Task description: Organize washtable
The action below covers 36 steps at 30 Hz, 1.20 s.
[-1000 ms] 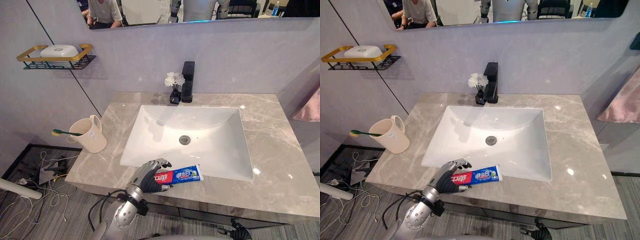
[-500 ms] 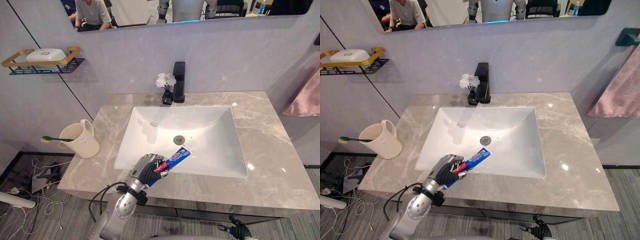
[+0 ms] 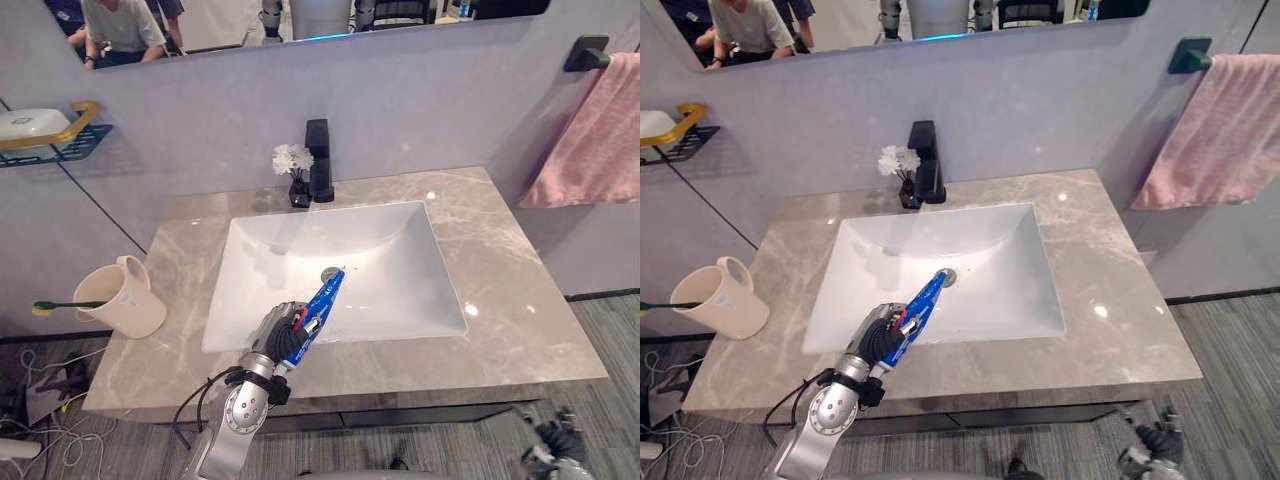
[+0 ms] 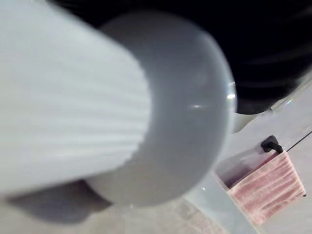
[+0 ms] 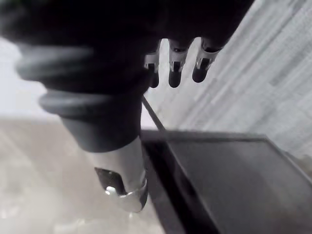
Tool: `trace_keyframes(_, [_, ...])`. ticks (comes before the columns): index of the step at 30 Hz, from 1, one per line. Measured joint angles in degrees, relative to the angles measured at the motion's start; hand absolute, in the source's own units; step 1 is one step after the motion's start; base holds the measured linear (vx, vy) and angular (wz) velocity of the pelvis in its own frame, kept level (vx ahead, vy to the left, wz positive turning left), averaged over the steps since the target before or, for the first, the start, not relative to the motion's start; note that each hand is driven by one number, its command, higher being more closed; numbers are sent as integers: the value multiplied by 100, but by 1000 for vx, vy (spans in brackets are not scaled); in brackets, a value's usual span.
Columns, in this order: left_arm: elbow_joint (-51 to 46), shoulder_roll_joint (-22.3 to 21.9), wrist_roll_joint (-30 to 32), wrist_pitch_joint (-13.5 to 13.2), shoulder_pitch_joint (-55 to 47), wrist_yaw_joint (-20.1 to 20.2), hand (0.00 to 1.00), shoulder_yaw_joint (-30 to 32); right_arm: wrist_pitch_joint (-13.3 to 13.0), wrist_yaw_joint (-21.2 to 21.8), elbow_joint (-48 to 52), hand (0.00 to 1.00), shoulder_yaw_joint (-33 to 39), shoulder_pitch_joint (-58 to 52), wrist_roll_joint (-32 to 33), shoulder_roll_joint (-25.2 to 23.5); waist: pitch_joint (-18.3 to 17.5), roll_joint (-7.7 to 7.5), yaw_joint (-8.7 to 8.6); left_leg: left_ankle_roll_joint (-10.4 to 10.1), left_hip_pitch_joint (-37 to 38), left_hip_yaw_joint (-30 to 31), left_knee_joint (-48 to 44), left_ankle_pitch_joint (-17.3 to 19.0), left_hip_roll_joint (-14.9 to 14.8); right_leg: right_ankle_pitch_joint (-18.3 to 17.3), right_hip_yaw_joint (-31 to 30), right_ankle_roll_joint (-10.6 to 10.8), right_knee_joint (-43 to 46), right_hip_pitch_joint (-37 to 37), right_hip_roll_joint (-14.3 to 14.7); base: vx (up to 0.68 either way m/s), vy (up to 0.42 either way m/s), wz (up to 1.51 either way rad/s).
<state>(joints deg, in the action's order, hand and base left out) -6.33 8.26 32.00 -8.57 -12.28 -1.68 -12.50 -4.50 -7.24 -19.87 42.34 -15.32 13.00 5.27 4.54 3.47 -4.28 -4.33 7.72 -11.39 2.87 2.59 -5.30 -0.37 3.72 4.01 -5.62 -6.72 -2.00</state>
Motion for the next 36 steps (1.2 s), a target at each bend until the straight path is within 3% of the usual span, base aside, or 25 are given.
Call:
trace_keyframes(8, [-323,-146,-277,55,11,7,100,219,-20,-250,2077,0,676,2,357,8,-57,-44,-129,-55,9,-169,-186,162,-97,4,-189,-7,1,5,87,-7,-19,-13])
trace_keyframes(16, [-378,-141,-497,53,10,53,100,216,-694,131,3490,0,606,757,1332,965,-67,-79,-124,-47,-15,-170,-207,168,-71,3,-214,-5,50,52,85,-6,-3,-1])
trace_keyframes(20, [-497,-134,-667,39,40,102,100,129,-1098,589,4001,0,-545,1404,2083,1690,-99,-96,-117,-36,-145,-67,-292,175,-68,5,-114,-7,46,98,76,-26,-17,12])
trace_keyframes(24, [-499,-114,-797,30,271,168,100,-173,-1158,948,4015,0,-2021,2010,2817,2093,-168,-100,22,-35,-223,63,-323,172,-66,5,0,-7,42,93,75,0,-13,16])
trace_keyframes(28, [-502,-117,-902,27,544,162,100,-566,-899,1129,3978,0,-3475,2187,2935,2056,-178,-105,175,-27,-298,210,-346,166,-19,3,162,-5,35,82,27,14,9,19])
trace_keyframes(31, [-539,-114,-902,31,666,130,100,-611,-621,1144,3768,0,-4087,2188,2913,1804,-179,-105,199,-10,-300,338,-347,155,33,-1,304,0,32,-7,-20,16,24,20])
trace_keyframes(36, [-842,-17,-903,40,765,-38,100,-612,-378,1145,3404,0,-4776,2189,2904,1336,-178,-106,213,37,-320,372,-331,124,56,-2,399,2,31,-8,-70,-18,12,8])
